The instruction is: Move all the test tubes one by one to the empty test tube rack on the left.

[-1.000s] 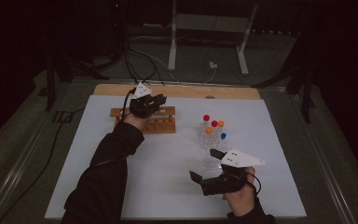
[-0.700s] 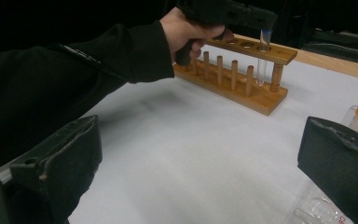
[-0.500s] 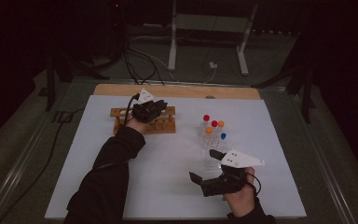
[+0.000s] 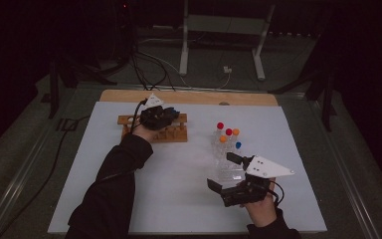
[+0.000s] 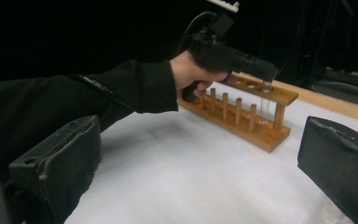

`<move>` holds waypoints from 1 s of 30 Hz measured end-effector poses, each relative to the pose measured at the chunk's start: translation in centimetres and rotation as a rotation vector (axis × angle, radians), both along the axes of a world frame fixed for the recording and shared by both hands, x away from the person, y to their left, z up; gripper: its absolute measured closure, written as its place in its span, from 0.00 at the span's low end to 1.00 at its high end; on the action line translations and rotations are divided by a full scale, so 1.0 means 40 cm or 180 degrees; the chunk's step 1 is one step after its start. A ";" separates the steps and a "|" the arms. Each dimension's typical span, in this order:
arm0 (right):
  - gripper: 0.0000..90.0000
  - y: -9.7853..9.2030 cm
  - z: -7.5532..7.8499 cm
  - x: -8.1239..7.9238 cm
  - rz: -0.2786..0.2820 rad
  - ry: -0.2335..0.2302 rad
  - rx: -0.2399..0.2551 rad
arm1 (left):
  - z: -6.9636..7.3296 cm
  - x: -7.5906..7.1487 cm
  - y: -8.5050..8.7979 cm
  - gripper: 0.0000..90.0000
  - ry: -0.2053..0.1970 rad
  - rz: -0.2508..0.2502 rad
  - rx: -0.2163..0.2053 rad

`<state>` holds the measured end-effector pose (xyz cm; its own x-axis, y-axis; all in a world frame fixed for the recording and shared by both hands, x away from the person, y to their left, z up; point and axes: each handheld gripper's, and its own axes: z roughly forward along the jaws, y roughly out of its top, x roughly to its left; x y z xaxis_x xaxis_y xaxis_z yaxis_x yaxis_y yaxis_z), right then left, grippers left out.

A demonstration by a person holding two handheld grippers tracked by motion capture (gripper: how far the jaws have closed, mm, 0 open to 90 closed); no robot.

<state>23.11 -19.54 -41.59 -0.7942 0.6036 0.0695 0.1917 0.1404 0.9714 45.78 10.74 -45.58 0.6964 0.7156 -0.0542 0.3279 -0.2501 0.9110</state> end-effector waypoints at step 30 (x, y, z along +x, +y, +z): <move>0.18 -0.183 -0.032 0.186 -0.0864 0.0209 -0.0158 | 0.054 -0.356 0.136 0.01 -0.0244 -0.0633 -0.0219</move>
